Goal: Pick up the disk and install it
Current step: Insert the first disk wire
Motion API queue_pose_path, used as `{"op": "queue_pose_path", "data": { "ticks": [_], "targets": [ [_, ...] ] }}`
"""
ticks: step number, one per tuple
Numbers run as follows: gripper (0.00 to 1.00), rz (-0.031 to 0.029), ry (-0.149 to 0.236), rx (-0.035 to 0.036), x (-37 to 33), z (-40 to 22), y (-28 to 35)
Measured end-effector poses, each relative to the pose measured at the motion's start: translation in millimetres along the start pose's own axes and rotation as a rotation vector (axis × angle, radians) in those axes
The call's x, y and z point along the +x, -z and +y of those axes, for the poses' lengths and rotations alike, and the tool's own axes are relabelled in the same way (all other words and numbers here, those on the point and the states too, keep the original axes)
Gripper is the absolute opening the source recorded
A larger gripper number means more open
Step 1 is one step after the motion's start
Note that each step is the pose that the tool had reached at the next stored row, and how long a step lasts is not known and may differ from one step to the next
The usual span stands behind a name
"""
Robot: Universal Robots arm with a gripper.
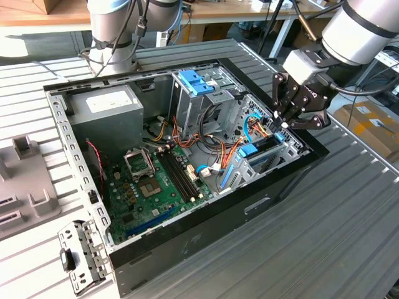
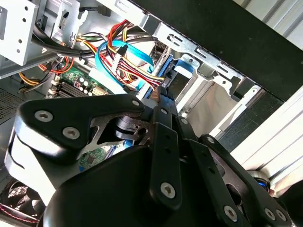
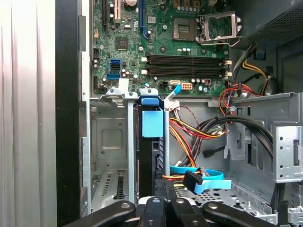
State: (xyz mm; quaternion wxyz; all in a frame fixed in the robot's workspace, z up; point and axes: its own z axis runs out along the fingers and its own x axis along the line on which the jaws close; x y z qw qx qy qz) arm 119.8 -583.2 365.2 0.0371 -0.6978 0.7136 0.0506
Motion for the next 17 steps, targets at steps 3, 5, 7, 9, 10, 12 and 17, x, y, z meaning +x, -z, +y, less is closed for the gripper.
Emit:
{"op": "queue_pose_path", "data": {
  "ticks": [3, 5, 7, 9, 10, 12, 17],
  "targets": [
    [0.11, -0.0001, 0.000, 0.0000, 0.0, 0.0, 0.1],
    [0.11, -0.0002, 0.000, 0.0000, 0.0, 0.0, 0.1],
    [0.11, 0.0000, 0.000, 0.0000, 0.0, 0.0, -0.1],
    [0.11, 0.0002, 0.000, 0.0000, 0.2, 0.0, -1.6],
    [0.11, 0.0002, 0.000, 0.0000, 0.3, -0.1, -2.4],
    [0.11, 0.0007, 0.000, 0.0000, 0.5, -0.4, -4.3],
    [0.11, 0.0013, 0.000, 0.0000, 1.3, -1.5, -11.0]
  ]
}}
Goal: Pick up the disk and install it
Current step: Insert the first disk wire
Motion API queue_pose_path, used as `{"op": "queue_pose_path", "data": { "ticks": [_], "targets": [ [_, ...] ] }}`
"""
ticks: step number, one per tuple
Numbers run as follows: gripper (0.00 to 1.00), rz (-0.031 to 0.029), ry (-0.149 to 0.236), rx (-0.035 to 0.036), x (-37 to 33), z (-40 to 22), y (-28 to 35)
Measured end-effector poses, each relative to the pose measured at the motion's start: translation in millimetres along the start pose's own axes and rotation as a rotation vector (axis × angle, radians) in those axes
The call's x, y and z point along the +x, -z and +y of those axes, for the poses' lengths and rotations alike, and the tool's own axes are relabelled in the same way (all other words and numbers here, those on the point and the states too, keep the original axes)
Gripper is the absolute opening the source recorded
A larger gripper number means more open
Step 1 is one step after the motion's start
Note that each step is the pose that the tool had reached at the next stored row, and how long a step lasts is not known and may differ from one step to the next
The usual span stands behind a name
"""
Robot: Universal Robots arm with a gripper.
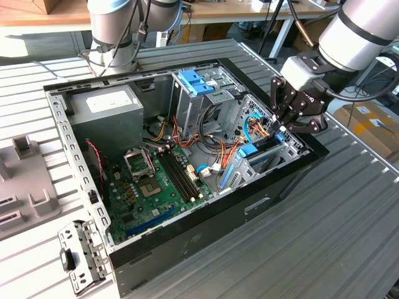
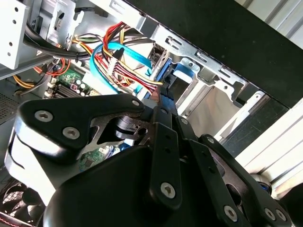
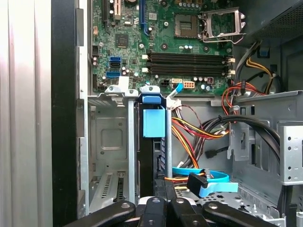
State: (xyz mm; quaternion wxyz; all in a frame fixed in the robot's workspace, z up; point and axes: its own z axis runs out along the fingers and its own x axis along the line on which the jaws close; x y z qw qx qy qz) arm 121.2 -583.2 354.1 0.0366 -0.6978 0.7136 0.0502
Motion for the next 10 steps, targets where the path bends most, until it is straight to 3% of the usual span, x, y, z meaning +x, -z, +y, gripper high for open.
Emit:
{"op": "queue_pose_path", "data": {
  "ticks": [3, 10],
  "targets": [
    [0.11, 0.0000, 0.000, 0.0000, 0.7, -1.1, -5.5],
    [0.11, 0.0001, 0.000, 0.0000, 1.2, -1.5, -9.8]
  ]
}}
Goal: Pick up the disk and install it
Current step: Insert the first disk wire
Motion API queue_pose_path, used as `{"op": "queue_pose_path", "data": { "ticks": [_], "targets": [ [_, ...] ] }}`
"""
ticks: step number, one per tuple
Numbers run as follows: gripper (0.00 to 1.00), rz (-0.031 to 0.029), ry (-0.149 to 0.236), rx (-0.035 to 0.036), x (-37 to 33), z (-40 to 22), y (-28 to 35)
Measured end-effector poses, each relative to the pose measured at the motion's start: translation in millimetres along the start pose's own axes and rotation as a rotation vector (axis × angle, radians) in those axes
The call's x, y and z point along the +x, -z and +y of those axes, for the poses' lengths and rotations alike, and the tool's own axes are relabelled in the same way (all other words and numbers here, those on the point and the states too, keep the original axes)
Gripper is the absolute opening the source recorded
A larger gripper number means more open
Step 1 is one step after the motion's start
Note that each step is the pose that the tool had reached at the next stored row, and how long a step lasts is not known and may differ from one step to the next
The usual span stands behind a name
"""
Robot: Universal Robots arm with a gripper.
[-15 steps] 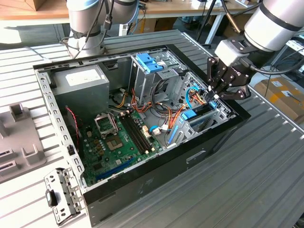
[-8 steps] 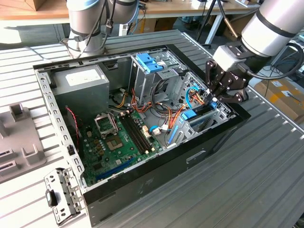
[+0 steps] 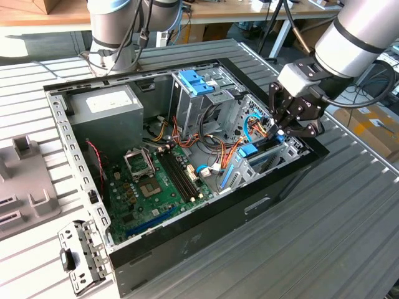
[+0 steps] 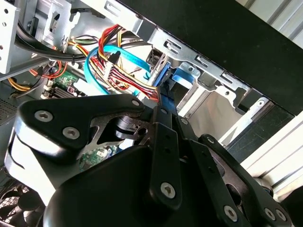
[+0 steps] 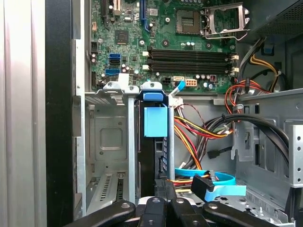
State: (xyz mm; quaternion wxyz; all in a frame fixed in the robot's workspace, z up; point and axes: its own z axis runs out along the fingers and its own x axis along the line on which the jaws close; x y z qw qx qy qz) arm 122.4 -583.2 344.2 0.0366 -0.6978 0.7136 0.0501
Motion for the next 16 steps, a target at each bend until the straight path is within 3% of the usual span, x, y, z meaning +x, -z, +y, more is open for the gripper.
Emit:
{"op": "queue_pose_path", "data": {
  "ticks": [5, 11, 16],
  "targets": [
    [0.11, -0.0009, 0.001, -0.0002, 0.1, -0.5, -0.4],
    [0.11, -0.0126, 0.001, -0.0004, -1.1, -4.1, 8.3],
    [0.11, -0.0224, 0.001, -0.0006, -1.7, -11.3, 12.6]
  ]
}}
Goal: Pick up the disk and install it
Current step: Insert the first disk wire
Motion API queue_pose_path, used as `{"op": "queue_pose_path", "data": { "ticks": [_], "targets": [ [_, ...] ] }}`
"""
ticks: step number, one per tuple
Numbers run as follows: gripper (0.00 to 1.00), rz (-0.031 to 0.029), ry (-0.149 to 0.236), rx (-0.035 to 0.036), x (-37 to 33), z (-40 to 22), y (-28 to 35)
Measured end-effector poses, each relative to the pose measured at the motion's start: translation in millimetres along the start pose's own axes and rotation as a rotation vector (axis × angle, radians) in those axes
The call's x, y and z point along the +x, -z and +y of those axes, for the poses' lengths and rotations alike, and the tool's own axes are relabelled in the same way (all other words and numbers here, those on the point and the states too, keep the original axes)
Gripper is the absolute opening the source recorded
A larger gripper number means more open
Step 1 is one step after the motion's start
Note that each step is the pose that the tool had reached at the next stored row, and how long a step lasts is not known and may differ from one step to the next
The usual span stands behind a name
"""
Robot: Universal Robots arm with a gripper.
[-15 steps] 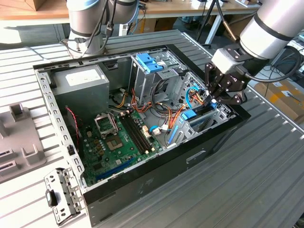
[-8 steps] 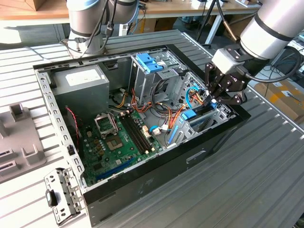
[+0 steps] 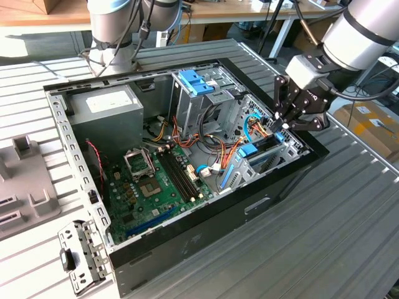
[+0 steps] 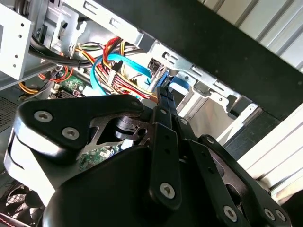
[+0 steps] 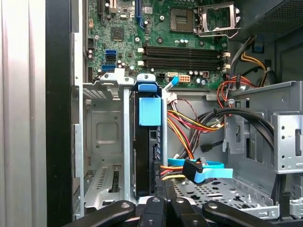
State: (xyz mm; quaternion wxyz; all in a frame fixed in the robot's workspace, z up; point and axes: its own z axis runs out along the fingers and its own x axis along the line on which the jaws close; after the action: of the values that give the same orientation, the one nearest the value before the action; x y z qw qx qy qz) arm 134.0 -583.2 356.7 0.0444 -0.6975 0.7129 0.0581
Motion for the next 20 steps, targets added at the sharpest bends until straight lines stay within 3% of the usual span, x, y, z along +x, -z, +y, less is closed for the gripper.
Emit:
{"op": "queue_pose_path", "data": {
  "ticks": [4, 6, 12, 17, 20],
  "targets": [
    [0.11, -0.0058, 0.000, -0.0002, -0.6, -7.6, 3.1],
    [0.11, -0.0132, 0.000, -0.0003, -1.2, -17.9, 5.4],
    [0.11, -0.0225, 0.000, -0.0006, -2.0, -34.0, 9.0],
    [0.11, -0.0281, 0.000, -0.0007, -3.0, -35.7, 16.1],
    [0.11, -0.0297, 0.001, -0.0007, -3.1, -35.7, 16.4]
  ]
}}
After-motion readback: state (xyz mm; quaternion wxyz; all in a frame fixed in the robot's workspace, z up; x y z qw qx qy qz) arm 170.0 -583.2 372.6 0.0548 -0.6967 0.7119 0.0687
